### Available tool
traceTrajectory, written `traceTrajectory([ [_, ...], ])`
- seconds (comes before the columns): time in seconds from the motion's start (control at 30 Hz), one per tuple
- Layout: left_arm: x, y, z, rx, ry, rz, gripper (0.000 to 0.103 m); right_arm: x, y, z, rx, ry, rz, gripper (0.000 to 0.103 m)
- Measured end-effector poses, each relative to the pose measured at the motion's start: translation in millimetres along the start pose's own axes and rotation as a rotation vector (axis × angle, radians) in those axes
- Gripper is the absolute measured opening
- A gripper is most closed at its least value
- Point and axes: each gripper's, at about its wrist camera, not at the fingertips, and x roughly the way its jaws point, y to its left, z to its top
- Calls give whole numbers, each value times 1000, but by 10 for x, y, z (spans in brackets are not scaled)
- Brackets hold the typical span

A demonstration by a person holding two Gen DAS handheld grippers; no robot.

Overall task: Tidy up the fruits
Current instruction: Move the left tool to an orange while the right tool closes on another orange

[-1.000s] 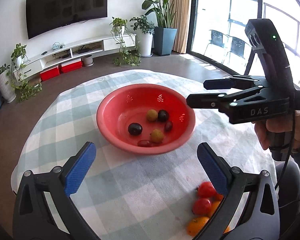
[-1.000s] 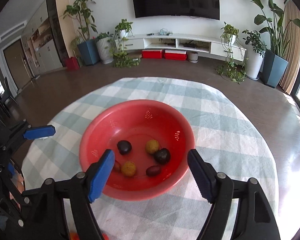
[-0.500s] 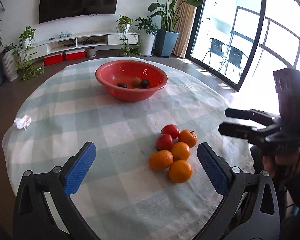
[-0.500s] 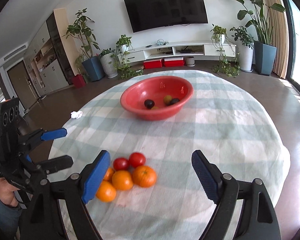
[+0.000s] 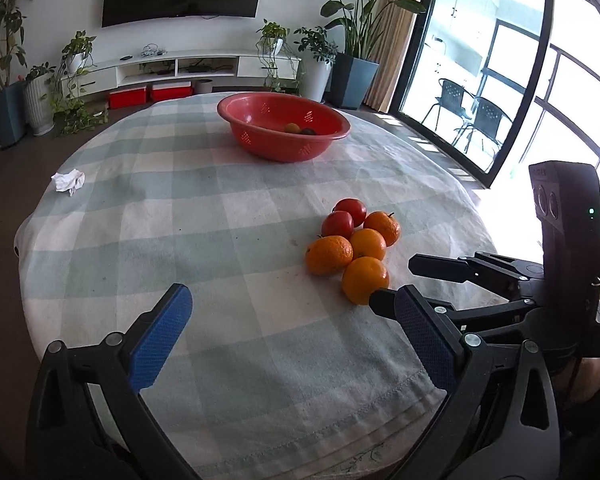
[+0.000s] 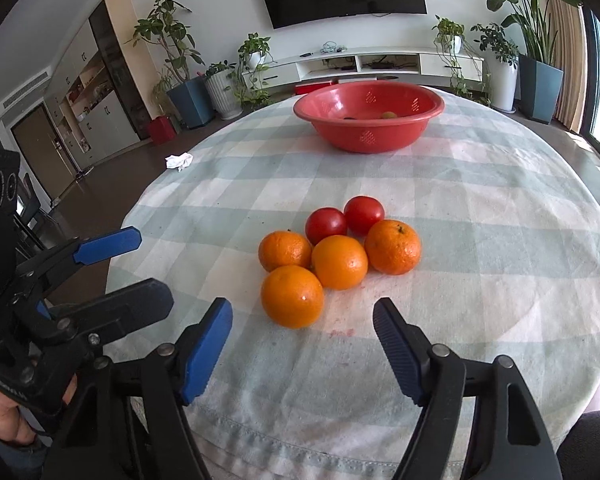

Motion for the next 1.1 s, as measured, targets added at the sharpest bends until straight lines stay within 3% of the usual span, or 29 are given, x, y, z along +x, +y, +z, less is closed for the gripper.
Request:
traceTrajectory([
  [0.27,12,101,93,27,16,7,103,139,46,12,-5,36,-17,59],
  [0.67,285,50,314,174,93,-12,103,223,47,3,-14,57,10,42],
  [1.1,856,-218,402,422,233,-71,103,17,-180,-103,-5,81,-8,42],
])
